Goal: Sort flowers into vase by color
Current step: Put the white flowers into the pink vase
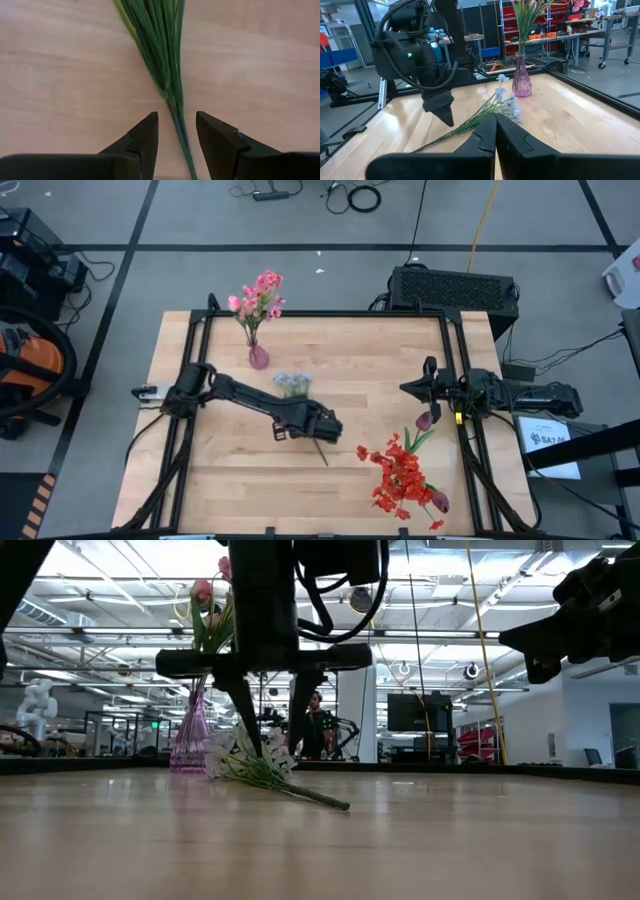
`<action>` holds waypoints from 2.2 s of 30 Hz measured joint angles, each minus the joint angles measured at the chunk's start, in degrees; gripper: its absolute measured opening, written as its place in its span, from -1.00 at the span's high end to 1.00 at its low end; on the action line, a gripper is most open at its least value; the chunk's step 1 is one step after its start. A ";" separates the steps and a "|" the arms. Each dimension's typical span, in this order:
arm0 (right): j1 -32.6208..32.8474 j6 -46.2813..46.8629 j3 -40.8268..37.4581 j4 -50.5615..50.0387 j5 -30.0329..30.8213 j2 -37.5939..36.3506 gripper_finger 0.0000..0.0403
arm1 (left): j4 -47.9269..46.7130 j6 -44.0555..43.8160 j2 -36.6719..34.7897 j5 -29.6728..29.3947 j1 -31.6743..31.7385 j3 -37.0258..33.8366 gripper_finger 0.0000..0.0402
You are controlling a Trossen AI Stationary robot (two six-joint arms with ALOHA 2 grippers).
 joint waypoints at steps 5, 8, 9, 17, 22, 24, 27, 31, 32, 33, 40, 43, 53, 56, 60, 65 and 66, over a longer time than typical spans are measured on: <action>0.00 0.00 0.00 -0.02 -0.02 0.00 1.00 | -0.57 0.52 0.00 -2.32 2.88 0.00 0.31; 0.00 0.00 0.00 -0.02 -0.02 0.00 1.00 | -0.60 3.22 0.00 -2.81 5.10 0.02 0.31; 0.00 0.00 0.00 -0.02 -0.02 0.00 1.00 | -0.65 3.49 0.00 -2.49 5.73 0.02 0.31; 0.00 0.00 0.00 -0.03 -0.06 0.00 1.00 | -0.74 2.99 0.00 3.74 7.00 0.02 0.31; 0.00 0.00 0.00 -0.04 -0.07 0.00 1.00 | -2.03 -0.50 0.12 4.19 6.36 0.02 0.31; 0.00 0.00 0.00 -0.04 -0.07 0.00 1.00 | -1.95 -1.39 0.65 4.20 6.34 0.02 0.31; 0.00 0.00 0.00 -0.04 -0.08 0.00 1.00 | -0.55 -1.37 2.72 4.26 6.36 0.02 0.31; 0.00 0.00 0.00 -0.04 -0.09 0.00 1.00 | 0.31 -0.99 5.58 6.52 6.43 0.37 0.31; 0.00 0.00 0.00 -0.04 -0.11 0.00 1.00 | 0.24 -0.97 6.39 6.67 6.41 0.41 0.31; 0.02 0.00 0.00 -0.04 -0.07 0.00 1.00 | 0.16 -0.96 6.90 6.76 6.34 0.42 0.31; 0.02 0.00 0.00 -0.04 -0.09 0.00 1.00 | 0.25 9.00 7.76 5.88 6.08 0.39 0.32; 0.02 0.00 0.00 -0.04 -0.09 0.00 1.00 | 0.19 11.49 7.37 5.94 6.07 0.28 0.43; 0.02 0.00 0.00 -0.04 -0.09 0.00 1.00 | -4.68 36.93 4.09 8.05 5.21 -0.10 0.91; 0.02 0.00 0.00 -0.04 -0.09 0.00 1.00 | -8.39 41.67 3.34 8.95 5.18 -0.35 0.91; 0.02 0.00 0.00 -0.04 -0.07 0.00 1.00 | -9.11 46.90 0.62 3.39 3.98 -0.24 0.91; 0.02 0.00 0.00 -0.04 -0.07 0.00 1.00 | -3.24 52.66 -7.01 -11.55 -0.68 -0.19 0.91; 0.02 0.00 0.00 -0.04 -0.09 0.01 1.00 | -2.69 53.11 -8.78 -15.62 -1.90 -0.13 0.91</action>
